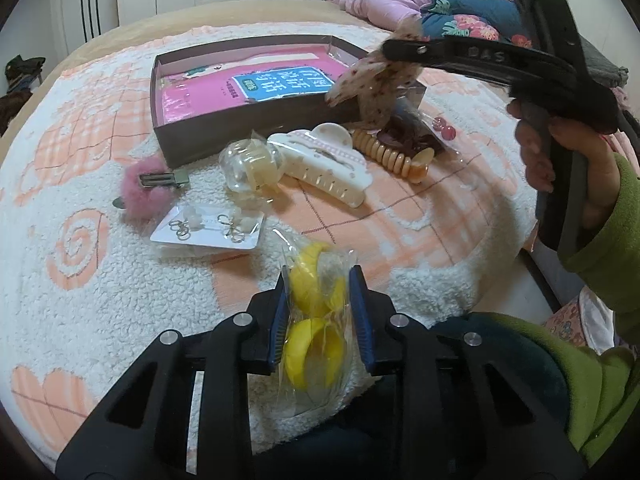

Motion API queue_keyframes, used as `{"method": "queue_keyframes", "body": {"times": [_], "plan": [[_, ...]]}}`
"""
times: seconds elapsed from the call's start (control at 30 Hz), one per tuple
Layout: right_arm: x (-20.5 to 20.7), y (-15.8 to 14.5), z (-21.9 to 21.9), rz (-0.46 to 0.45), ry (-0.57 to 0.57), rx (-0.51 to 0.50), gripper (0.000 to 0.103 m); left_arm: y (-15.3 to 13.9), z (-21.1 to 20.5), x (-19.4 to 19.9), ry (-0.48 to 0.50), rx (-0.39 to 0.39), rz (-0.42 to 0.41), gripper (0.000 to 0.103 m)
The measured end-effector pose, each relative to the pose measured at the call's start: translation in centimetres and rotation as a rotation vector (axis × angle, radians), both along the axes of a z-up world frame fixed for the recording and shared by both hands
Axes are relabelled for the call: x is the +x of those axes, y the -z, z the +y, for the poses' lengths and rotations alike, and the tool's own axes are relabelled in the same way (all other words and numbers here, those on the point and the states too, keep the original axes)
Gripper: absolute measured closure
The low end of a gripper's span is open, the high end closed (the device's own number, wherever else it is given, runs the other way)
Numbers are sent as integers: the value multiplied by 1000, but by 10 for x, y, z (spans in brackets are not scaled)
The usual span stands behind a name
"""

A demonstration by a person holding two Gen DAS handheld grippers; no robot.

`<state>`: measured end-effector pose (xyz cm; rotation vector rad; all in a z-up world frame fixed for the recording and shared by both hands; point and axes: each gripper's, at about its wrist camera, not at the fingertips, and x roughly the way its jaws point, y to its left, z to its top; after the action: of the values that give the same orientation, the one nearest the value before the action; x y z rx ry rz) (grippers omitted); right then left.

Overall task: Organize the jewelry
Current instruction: 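Carry the bangles into the brown tray with the left tool while the right tool places the lace bow there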

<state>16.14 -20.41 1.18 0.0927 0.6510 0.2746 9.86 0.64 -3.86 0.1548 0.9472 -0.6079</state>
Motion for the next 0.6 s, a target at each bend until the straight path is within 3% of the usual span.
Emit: {"method": "queue_keyframes", "body": {"times": [0.33, 0.6], "plan": [[-20, -24, -51, -41, 85, 51, 81, -26, -23, 4, 22, -30, -51, 83], [-12, -40, -80, -80, 138, 64, 81, -48, -43, 49, -17, -60, -102, 83]]}}
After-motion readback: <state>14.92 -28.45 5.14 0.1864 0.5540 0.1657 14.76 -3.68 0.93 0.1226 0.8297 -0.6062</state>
